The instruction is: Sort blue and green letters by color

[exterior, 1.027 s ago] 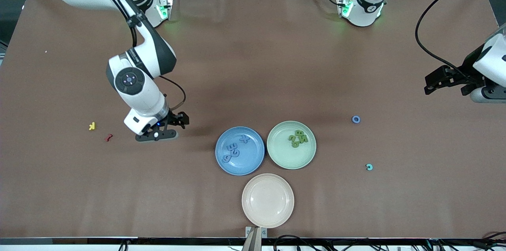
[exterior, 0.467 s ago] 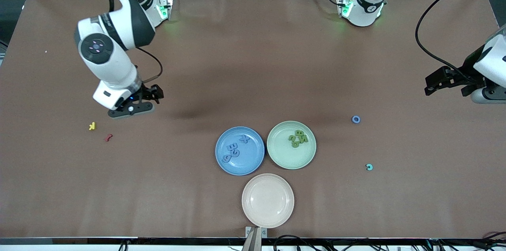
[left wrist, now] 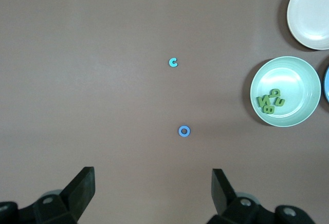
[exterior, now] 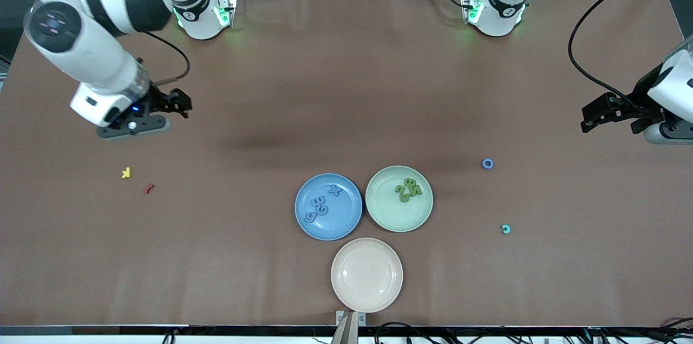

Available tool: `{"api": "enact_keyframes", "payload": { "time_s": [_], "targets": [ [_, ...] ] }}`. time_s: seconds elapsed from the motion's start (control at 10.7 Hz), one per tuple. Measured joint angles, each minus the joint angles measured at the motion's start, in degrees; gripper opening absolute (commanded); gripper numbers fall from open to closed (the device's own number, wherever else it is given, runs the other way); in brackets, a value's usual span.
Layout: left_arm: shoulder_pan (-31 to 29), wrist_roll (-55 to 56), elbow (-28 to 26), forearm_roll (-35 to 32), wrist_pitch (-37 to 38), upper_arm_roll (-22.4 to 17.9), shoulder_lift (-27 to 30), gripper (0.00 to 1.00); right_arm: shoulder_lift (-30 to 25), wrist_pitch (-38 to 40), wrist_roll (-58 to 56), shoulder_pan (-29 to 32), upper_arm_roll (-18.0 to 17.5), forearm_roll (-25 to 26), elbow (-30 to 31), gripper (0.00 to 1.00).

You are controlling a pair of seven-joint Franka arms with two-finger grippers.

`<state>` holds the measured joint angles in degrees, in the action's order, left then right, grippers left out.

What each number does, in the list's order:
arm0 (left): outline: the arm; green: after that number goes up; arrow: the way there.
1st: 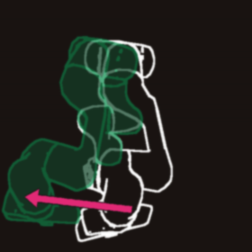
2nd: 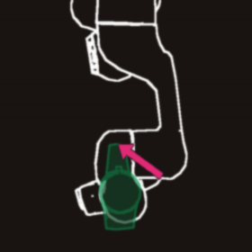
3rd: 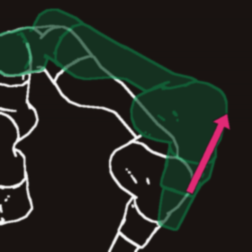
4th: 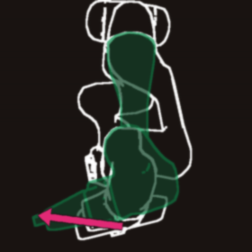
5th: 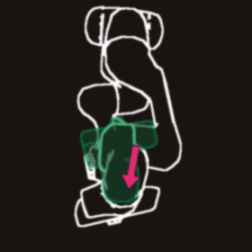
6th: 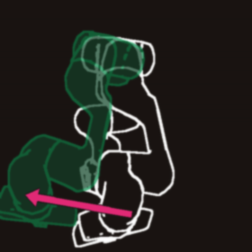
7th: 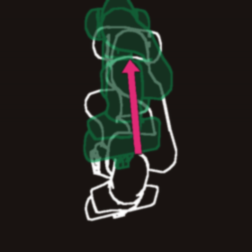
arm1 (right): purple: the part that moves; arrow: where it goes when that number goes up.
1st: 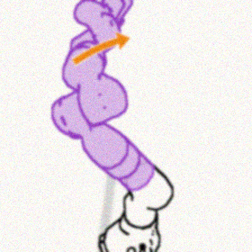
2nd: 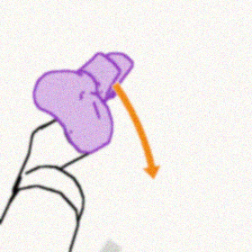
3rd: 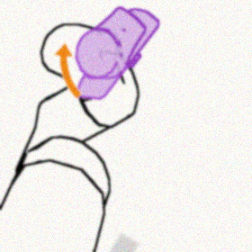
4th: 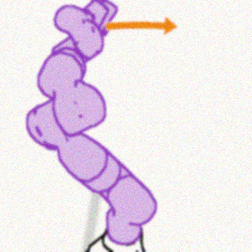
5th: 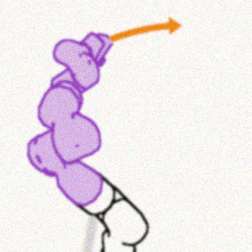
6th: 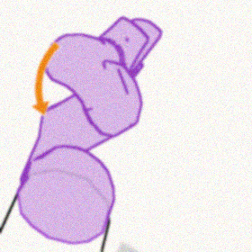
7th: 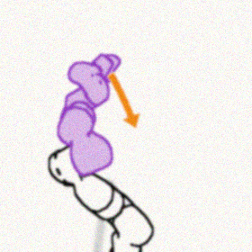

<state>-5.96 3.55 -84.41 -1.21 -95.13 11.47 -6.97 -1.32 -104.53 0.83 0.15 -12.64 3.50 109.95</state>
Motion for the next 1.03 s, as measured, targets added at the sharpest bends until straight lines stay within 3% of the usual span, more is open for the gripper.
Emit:
{"api": "enact_keyframes", "payload": {
  "time_s": [0.28,0.75,1.03],
  "targets": [
    [-0.01,0.0,0.0,0.26,-0.32,-0.01,-0.04,1.0,-1.43,7.46,-5.0,0.03,4.45,-1.57,-6.65,1.0],
    [0.03,0.0,-0.02,0.51,-0.5,-0.02,-0.17,1.0,-1.96,16.95,-8.62,0.3,8.86,-2.02,-18.5,1.0],
    [0.05,0.0,-0.02,0.57,-0.51,0.01,-0.21,1.0,-1.98,18.35,-8.29,0.34,11.18,-3.86,-20.97,1.0]
  ]
}}
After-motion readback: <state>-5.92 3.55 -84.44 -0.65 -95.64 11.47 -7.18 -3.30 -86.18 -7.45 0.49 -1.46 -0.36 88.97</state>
